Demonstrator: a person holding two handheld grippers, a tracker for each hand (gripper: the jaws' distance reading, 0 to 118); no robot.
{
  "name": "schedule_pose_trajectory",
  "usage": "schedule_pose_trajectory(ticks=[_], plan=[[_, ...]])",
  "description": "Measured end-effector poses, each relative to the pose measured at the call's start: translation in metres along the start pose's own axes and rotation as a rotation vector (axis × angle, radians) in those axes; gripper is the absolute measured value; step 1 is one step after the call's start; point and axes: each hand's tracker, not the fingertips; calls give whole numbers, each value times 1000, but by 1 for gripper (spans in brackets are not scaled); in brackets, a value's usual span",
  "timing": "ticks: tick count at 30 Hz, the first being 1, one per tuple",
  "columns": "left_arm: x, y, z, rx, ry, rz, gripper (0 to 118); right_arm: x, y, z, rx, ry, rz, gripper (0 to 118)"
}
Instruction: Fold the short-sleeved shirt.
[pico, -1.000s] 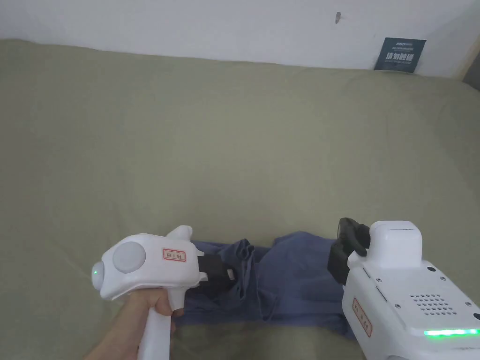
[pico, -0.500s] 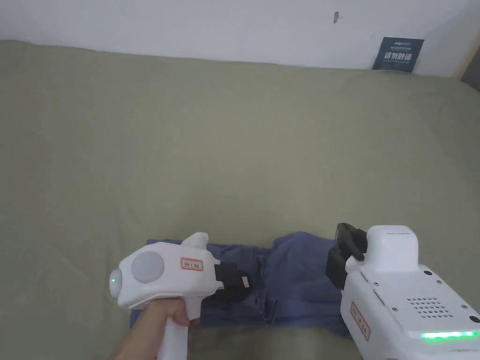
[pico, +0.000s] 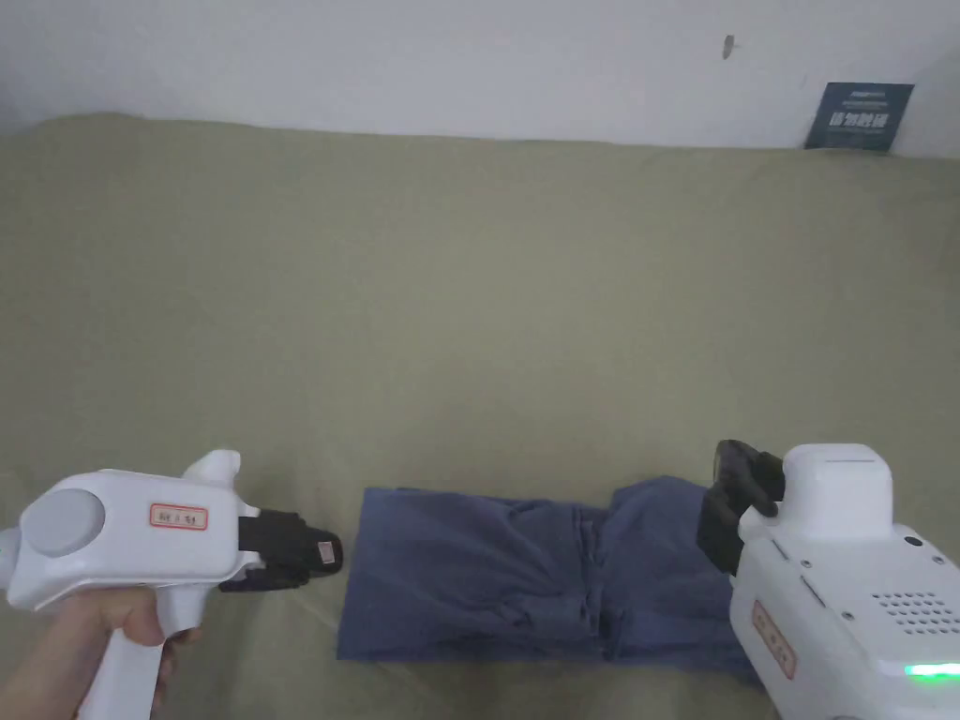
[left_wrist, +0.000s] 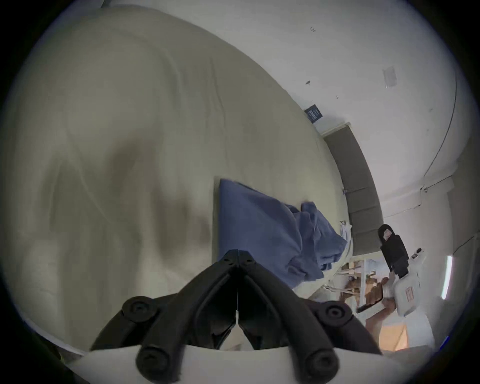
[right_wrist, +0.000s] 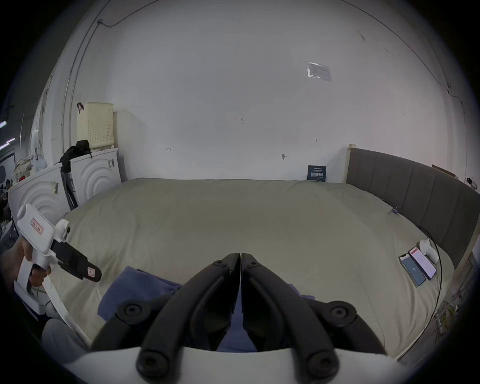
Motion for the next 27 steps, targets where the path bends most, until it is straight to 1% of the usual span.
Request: schedule_pose_trajectory(ticks=[1, 2, 3, 4, 7, 9, 12, 13, 14, 15, 16, 17, 18, 19, 20, 21, 23, 26, 27], plan=[[-3, 0, -3, 11, -21, 9, 18, -1, 0, -1, -2, 1, 5, 8], [-4, 2, -9, 11, -38, 23, 51, -1, 0, -1, -3, 1, 8, 8], [-7, 4, -13, 4, -65, 43, 91, -1, 0, -1, -5, 2, 10, 8], [-10, 5, -20, -12, -110, 59, 118, -1, 0, -1, -6, 1, 12, 8], [-14, 7, -32, -18, -197, 100, 115, 0, 1, -1, -8, -2, 18, 8], [-14, 7, -44, -44, -195, 126, 114, 2, 1, -2, -9, -6, 17, 8], [-13, 9, -58, -52, -250, 133, 113, 5, 1, -1, -9, -16, 14, 8], [-10, 9, -62, -66, -263, 143, 108, 7, 1, 0, -7, -19, 9, 8], [-8, 9, -64, -70, -275, 150, 94, 8, 1, 1, -5, -21, 3, 8], [-5, 9, -66, -69, -267, 148, 62, 9, 2, 1, 0, -24, -1, 8], [-2, 8, -67, -64, -255, 148, 11, 10, 2, 2, 6, -28, -3, 8], [1, 7, -69, -64, -200, 140, 11, 11, 3, 2, 9, -29, -6, 8], [5, 3, -73, -68, -98, 126, 11, 12, 4, 3, 18, -30, -10, 8], [6, 0, -72, -68, -101, 107, 11, 12, 6, 4, 28, -35, -9, 8], [4, -1, -69, -71, -142, 121, 11, 13, 8, 5, 35, -37, -8, 8], [4, 0, -63, -54, -154, 144, 11, 13, 10, 6, 51, -40, -10, 8], [5, 1, -51, -36, -159, 140, 11, 14, 14, 9, 85, -47, -10, 8], [7, 2, -27, -13, -133, 134, 11, 13, 22, 10, 126, -60, -12, 8], [8, 2, -15, 21, -110, 119, 11, 12, 24, 11, 143, -72, -13, 8]])
